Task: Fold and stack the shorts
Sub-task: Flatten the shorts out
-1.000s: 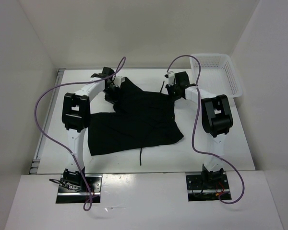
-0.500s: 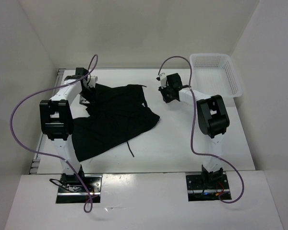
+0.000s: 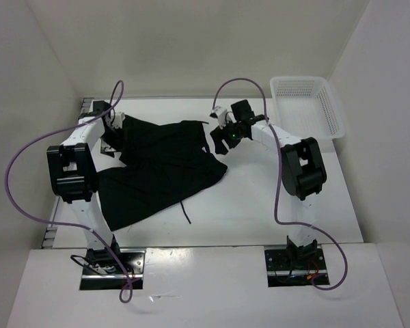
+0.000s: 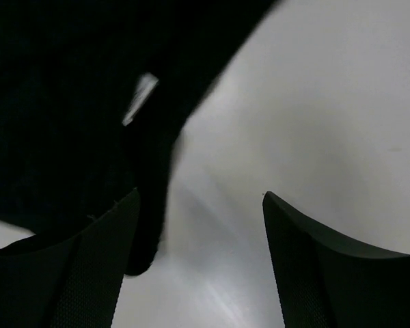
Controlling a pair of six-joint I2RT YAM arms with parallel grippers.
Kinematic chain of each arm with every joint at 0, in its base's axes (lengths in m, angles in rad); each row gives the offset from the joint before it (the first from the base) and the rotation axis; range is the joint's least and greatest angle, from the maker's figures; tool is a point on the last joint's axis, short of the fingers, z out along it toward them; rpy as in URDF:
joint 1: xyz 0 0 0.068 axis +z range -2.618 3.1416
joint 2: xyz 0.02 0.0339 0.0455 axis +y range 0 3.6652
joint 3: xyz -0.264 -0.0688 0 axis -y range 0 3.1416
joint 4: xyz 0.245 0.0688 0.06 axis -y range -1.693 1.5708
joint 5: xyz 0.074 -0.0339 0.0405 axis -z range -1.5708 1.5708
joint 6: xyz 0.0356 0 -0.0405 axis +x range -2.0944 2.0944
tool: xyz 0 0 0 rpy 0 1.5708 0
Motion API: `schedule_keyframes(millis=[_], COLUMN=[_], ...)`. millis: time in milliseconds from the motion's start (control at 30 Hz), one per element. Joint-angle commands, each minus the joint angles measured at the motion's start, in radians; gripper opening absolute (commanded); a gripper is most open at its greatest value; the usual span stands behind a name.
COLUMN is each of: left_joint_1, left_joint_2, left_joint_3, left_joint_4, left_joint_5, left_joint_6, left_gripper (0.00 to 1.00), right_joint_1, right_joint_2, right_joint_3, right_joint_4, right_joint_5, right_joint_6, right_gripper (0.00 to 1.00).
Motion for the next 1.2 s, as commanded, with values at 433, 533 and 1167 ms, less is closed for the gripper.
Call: schedule_keyframes(millis=[433, 533, 1167], left_joint_1=[0.072, 0.072, -0.071], left_joint_2=[-0.081, -0.081, 0.385], left_joint_3=[-0.087, -0.087, 0.640], left_joint_4=[0.025, 0.025, -0.001], left_joint_5=[-0.034, -0.003, 0.020], left_joint_6=[0.004, 0.004, 0.004], left_gripper=[0.64, 0.64, 0.70], right_joint_1=[0.168, 0.156, -0.031], right_joint_2=[-0.168, -0.241, -0.063], right_joint_3=[-0.306, -0.397, 0.116], right_joint_4=[-0.147, -0.266, -0.157], right_joint_5=[0.166, 0.166, 0.020], right_joint_6=[-0.152, -0.187, 0.074], right_gripper=[0.00, 0.00, 0.92])
